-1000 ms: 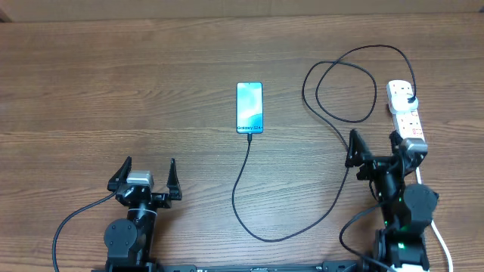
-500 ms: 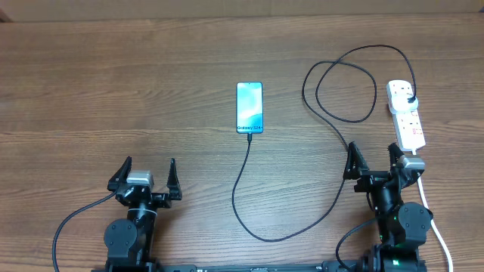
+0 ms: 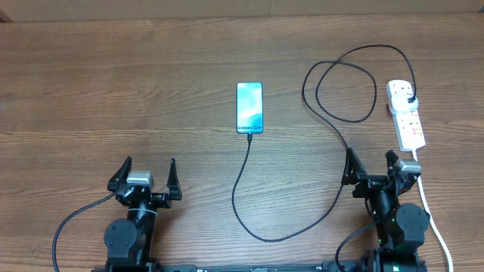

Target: Plug charger to phone and switch on socket

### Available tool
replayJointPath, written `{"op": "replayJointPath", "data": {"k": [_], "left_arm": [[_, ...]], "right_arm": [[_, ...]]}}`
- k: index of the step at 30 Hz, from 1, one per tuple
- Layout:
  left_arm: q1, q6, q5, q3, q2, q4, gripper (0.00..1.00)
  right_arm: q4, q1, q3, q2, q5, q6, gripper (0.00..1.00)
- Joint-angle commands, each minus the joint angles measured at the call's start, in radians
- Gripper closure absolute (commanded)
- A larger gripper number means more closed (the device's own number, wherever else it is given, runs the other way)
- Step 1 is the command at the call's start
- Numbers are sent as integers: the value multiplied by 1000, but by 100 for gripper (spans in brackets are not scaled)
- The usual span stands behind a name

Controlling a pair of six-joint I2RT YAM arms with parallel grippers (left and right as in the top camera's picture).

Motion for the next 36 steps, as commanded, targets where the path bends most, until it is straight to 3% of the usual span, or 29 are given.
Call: {"op": "replayJointPath", "data": {"k": [1,12,36], "left_arm": [[11,19,14,-4,-10,0,0],[11,19,14,-4,-10,0,0],[11,19,14,-4,-10,0,0]], "right_arm": [[-28,5,-11,-63,19,-22,0],[-30,21,-11,-150,26,-26,0],[-30,37,-11,-149,29,-25,0]]}}
